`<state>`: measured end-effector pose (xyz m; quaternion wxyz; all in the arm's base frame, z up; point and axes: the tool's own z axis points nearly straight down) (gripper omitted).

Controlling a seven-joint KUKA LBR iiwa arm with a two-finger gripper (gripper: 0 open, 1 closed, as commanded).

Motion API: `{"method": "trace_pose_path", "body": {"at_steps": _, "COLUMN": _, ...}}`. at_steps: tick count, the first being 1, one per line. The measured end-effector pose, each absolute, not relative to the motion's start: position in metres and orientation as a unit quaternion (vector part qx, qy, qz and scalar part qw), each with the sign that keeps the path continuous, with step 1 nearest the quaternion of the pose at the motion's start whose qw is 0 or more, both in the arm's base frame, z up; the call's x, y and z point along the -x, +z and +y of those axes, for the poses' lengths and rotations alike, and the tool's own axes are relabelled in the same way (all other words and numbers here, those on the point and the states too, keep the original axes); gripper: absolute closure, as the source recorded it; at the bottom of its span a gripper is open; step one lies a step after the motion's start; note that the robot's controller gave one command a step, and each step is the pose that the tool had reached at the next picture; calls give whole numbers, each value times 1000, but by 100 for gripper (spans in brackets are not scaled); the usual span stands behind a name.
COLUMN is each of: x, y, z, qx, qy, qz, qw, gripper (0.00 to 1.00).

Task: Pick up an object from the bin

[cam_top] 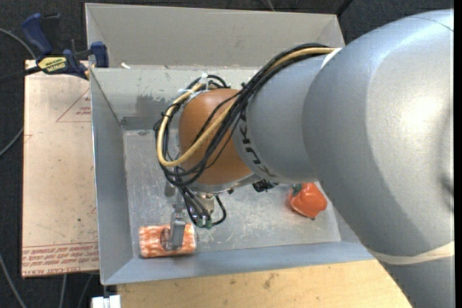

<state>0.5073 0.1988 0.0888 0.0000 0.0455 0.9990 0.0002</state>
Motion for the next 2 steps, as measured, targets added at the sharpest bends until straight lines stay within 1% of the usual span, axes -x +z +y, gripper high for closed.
{"method": "trace_pose_path", "body": {"at_steps": 1, "x": -499, "y": 82, "z": 210, "qx": 46, "qy": 1, "qz": 999, "qw": 0, "gripper": 0}}
{"method": "trace_pose_path", "body": {"at_steps": 2, "x": -505, "y": 73, "z": 210, "qx": 173, "qy": 1, "qz": 985, "qw": 1, "gripper": 0}}
